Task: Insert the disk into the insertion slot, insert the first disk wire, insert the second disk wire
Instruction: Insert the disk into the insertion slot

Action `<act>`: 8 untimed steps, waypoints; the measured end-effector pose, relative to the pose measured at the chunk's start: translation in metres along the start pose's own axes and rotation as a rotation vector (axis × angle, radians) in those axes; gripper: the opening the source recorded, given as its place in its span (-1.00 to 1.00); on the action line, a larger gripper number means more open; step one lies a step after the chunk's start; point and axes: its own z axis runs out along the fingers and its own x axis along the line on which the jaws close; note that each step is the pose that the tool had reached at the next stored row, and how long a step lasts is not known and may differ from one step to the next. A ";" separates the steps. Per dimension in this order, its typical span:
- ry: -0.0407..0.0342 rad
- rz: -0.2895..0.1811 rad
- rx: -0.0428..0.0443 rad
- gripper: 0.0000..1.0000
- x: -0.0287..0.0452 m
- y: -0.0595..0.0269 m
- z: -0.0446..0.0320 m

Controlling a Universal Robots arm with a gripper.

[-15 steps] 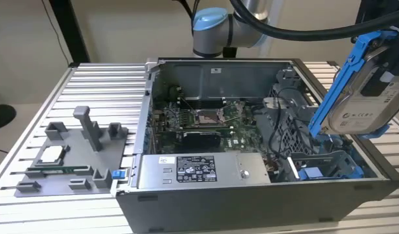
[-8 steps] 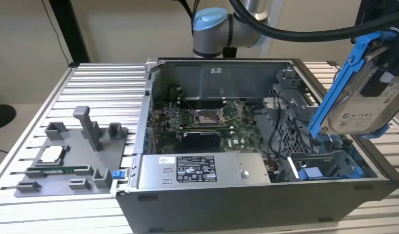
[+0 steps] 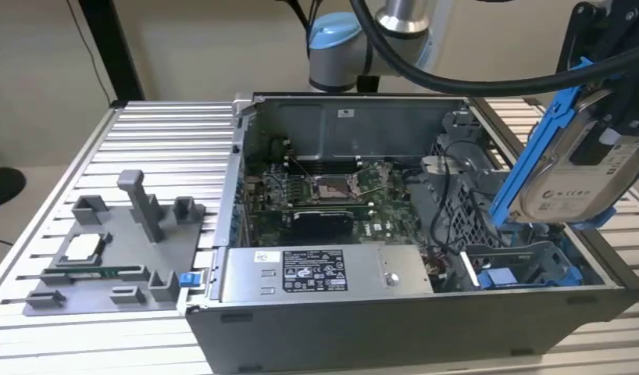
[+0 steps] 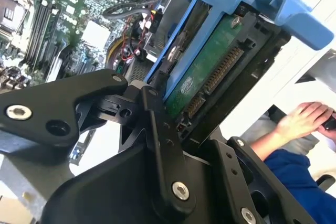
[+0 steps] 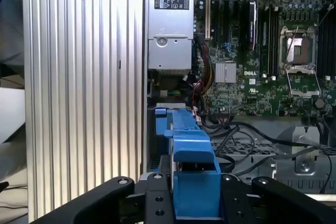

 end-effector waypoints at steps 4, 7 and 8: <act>0.0001 0.000 0.0000 -1.00 0.0000 -0.0002 0.0047; 0.0001 0.000 0.0000 -1.00 -0.0001 -0.0003 0.0072; 0.0001 0.000 0.0000 -1.00 -0.0001 -0.0003 0.0080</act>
